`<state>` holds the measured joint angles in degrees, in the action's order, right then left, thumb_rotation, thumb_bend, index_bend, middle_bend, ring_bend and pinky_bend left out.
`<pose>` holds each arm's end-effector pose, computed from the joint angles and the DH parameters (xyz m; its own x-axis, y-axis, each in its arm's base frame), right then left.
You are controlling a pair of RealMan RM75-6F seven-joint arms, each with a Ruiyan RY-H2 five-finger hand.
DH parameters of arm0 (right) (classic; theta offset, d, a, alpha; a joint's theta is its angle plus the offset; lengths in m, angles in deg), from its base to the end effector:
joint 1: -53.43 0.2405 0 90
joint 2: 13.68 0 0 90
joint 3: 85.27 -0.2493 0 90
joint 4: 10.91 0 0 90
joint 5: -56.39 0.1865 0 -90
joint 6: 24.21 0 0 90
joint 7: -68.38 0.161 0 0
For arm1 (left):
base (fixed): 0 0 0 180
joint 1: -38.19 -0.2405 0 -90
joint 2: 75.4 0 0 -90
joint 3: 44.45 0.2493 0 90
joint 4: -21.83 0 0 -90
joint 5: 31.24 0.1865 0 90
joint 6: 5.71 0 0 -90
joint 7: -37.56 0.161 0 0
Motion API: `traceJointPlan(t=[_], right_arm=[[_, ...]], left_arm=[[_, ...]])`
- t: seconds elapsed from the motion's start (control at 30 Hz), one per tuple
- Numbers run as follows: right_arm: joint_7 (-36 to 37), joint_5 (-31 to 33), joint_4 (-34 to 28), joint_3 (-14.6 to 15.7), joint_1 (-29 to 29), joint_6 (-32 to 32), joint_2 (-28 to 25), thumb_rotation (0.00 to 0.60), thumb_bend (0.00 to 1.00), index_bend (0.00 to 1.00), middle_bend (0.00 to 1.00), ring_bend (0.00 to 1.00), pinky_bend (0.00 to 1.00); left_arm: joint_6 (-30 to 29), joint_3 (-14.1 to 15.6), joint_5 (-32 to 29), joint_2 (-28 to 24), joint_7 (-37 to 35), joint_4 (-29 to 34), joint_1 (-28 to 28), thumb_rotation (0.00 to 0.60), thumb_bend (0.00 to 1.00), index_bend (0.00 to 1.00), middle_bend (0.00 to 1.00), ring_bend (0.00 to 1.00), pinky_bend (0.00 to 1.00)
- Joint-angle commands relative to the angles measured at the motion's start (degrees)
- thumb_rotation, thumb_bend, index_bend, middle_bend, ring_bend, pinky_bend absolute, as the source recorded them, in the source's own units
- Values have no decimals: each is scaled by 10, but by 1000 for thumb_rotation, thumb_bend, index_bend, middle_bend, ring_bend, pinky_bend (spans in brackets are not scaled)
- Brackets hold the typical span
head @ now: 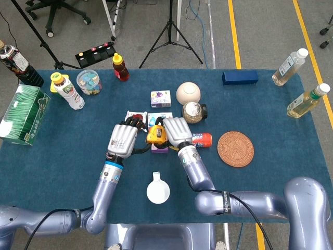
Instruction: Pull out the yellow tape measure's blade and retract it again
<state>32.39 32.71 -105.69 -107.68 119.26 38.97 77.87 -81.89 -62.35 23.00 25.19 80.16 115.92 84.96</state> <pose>-0.0021 -0.3855 0.0040 0.2552 -0.3151 0.9141 -0.9521 -0.2464 0.1809 -0.0560 0.3394 0.0032 0.3619 0.0286 0.9318 0.9003 -0.2702 -0.3413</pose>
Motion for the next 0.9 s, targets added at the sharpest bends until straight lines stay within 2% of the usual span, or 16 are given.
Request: traceJointPlan(t=[0.03, 0.33, 0.9], right_arm=[[1, 0, -1, 0, -1, 0, -2, 510, 247, 533, 517, 575, 661], [3, -1, -1, 1, -2, 1, -4, 510, 246, 533, 517, 575, 661], [6, -1, 0, 1, -4, 3, -9, 508, 246, 533, 516, 575, 661]], left_arm=[[0, 1, 1, -2, 0, 2, -1, 406, 257, 357, 278, 215, 422], [0, 3, 2, -10, 0, 11, -5, 409, 315, 357, 278, 216, 421], [2, 4, 4, -26, -8, 17, -11, 408, 363, 357, 279, 215, 421]])
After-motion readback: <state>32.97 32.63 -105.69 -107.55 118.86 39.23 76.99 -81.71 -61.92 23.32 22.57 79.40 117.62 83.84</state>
